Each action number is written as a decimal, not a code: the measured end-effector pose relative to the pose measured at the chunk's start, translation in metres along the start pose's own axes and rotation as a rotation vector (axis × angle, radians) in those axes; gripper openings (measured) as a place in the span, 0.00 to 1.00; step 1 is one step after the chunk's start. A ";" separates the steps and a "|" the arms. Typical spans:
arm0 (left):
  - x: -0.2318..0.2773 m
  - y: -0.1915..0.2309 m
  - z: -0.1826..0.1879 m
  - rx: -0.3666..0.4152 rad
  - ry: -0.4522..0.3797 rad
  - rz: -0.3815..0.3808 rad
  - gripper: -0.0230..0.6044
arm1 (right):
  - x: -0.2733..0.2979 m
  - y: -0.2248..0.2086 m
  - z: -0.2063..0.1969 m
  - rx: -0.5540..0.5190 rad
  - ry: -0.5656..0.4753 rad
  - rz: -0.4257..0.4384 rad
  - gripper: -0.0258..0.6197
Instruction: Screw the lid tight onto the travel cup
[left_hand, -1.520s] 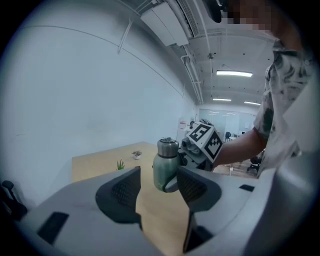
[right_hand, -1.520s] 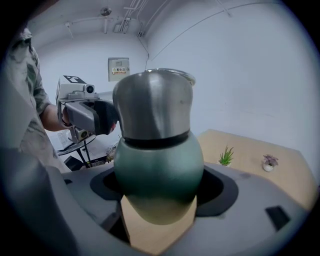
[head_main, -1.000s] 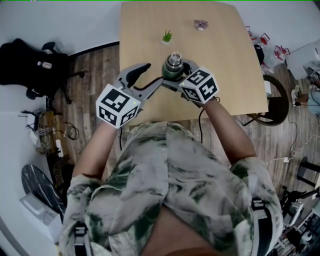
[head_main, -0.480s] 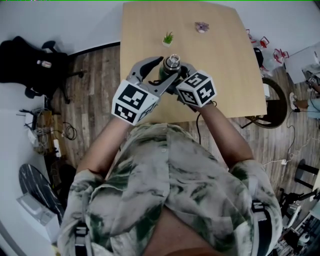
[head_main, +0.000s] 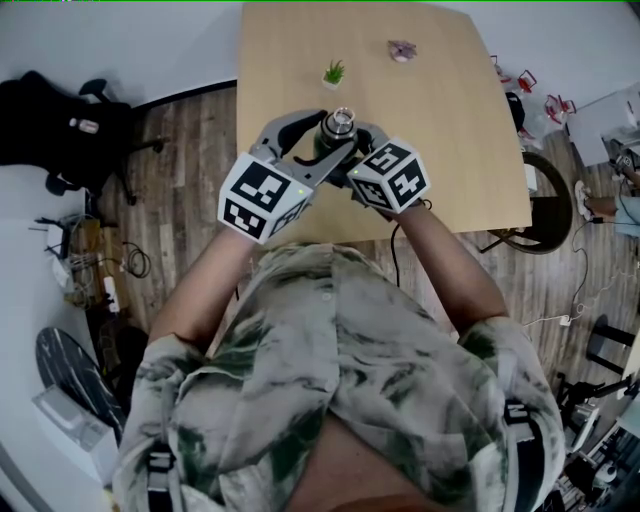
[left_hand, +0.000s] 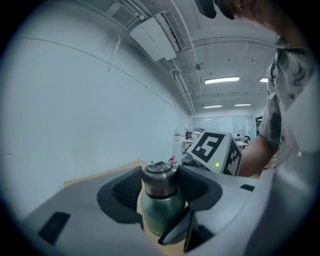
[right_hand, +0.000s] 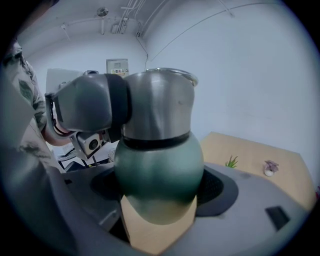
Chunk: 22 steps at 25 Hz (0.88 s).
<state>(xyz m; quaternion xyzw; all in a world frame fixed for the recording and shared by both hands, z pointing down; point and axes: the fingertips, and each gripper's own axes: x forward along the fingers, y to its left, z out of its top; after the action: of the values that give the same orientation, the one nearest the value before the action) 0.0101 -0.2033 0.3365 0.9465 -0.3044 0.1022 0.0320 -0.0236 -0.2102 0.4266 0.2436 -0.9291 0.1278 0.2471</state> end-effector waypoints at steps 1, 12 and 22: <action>-0.001 0.000 0.000 0.001 -0.004 -0.018 0.41 | 0.000 0.001 0.000 -0.005 -0.001 0.006 0.66; -0.010 -0.009 0.000 0.046 0.001 -0.317 0.41 | -0.003 0.018 -0.001 -0.063 -0.019 0.114 0.66; -0.001 -0.001 -0.003 0.018 0.023 -0.138 0.43 | 0.001 0.005 -0.005 0.000 -0.009 0.063 0.66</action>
<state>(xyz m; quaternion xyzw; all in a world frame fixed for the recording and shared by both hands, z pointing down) 0.0095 -0.2020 0.3393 0.9642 -0.2373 0.1134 0.0337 -0.0250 -0.2051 0.4306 0.2148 -0.9374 0.1343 0.2390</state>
